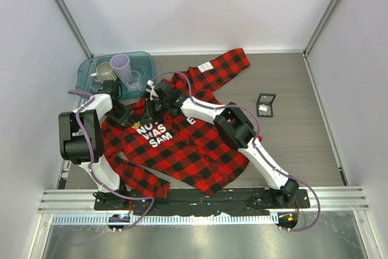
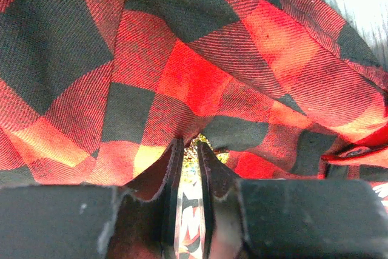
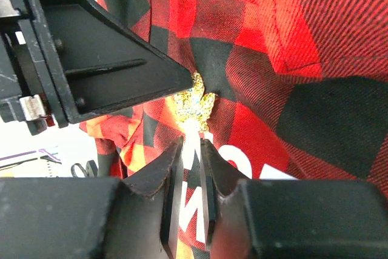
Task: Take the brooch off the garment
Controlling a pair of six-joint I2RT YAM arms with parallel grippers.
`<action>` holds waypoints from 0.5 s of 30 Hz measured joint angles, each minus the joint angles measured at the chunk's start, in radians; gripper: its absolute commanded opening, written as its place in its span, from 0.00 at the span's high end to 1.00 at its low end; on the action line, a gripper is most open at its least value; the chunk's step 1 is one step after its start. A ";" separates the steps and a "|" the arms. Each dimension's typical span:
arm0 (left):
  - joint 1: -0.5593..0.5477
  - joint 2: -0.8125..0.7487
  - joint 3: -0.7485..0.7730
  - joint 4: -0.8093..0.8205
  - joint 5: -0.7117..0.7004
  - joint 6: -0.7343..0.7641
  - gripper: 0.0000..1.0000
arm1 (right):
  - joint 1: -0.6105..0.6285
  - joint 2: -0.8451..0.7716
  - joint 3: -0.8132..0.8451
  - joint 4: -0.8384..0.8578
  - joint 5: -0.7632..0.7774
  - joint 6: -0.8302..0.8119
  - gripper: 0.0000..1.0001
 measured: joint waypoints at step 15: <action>0.021 0.004 0.000 0.002 0.034 0.027 0.80 | 0.001 0.065 0.063 0.010 -0.041 0.039 0.67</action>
